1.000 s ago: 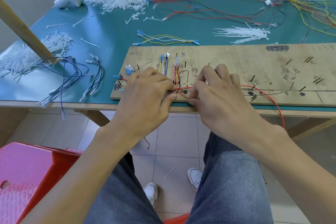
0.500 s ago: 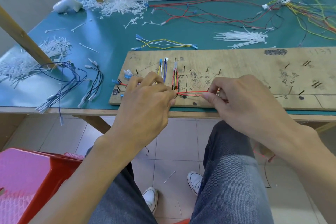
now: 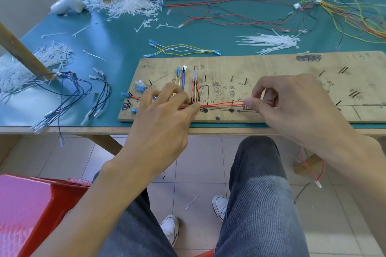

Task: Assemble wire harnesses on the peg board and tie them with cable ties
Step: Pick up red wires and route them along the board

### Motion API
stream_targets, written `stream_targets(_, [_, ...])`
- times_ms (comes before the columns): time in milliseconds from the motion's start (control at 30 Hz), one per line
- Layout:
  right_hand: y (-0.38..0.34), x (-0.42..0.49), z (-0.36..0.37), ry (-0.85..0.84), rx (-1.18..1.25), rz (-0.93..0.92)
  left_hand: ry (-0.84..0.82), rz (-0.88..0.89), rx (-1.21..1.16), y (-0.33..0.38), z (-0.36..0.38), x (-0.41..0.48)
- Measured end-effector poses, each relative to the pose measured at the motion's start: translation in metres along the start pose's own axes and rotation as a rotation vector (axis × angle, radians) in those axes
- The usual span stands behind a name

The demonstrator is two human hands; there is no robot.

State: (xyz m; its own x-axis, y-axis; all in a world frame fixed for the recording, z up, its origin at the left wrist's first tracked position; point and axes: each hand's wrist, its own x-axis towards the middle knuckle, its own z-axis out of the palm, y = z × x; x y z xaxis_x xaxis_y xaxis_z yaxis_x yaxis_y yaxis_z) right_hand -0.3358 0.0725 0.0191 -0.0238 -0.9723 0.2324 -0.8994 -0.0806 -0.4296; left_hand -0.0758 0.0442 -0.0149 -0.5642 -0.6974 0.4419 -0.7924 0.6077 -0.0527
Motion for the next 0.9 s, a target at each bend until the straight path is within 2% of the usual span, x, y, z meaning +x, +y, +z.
stream_targets(167, [0.013, -0.004, -0.006, 0.062, -0.047, 0.012, 0.005, 0.007, 0.027, 0.001, 0.000, 0.000])
stream_targets(367, [0.031, -0.003, -0.008, 0.016, 0.028, 0.059, -0.021, 0.090, 0.090, 0.004, 0.002, 0.001])
stream_targets(600, [0.045, 0.001, -0.017, 0.053, 0.049, 0.103, -0.025, 0.116, 0.106, 0.002, 0.002, 0.000])
stream_targets(800, [0.057, 0.004, -0.020, -0.035, 0.242, 0.166, -0.011, 0.122, 0.057, 0.004, 0.001, -0.001])
stream_targets(900, [0.057, 0.002, -0.020, -0.054, 0.185, 0.155, -0.036, 0.128, 0.043, 0.011, 0.002, -0.001])
